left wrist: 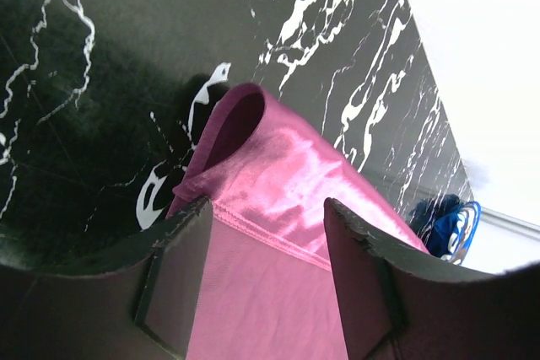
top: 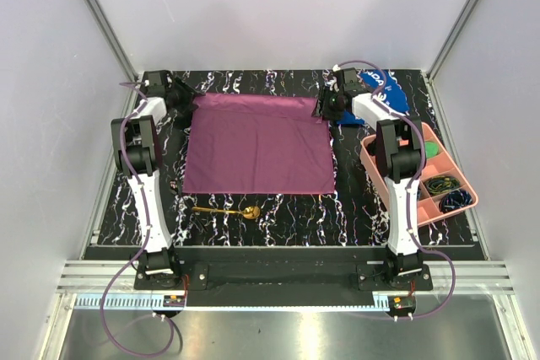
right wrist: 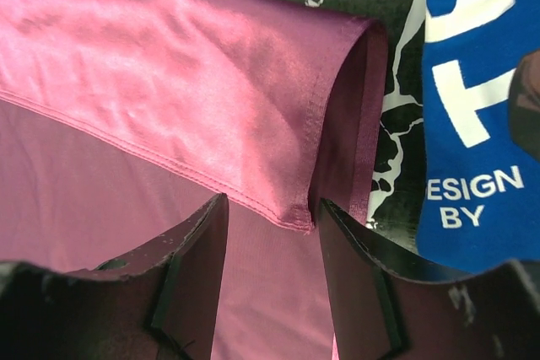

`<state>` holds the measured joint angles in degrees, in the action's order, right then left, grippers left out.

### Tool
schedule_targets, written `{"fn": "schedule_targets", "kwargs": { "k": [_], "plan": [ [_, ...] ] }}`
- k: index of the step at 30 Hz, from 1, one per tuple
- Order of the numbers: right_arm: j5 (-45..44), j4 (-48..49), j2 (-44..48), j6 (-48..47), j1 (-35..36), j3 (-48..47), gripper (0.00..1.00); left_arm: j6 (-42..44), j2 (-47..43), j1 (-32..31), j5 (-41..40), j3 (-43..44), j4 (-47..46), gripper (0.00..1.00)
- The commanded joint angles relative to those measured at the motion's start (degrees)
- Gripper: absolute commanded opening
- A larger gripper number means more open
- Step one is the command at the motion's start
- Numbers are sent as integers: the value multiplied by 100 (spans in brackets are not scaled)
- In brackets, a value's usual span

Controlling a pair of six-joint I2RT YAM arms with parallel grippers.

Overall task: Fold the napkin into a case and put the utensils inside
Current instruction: Flatten out the crumpled napkin at the center of the board.

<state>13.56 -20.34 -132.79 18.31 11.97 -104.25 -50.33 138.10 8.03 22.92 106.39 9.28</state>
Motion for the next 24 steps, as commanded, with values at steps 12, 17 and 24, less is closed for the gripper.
{"fn": "schedule_targets", "kwargs": {
  "k": [12,17,24],
  "plan": [
    [199,153,-133,-29,-45,-395,48,805,-680,102,-262,-181,-488,56],
    [235,153,-159,6,-45,-412,45,735,-372,199,-77,294,-427,53],
    [296,144,-203,15,-45,-482,38,735,-100,216,-358,567,-233,66]
  ]
}}
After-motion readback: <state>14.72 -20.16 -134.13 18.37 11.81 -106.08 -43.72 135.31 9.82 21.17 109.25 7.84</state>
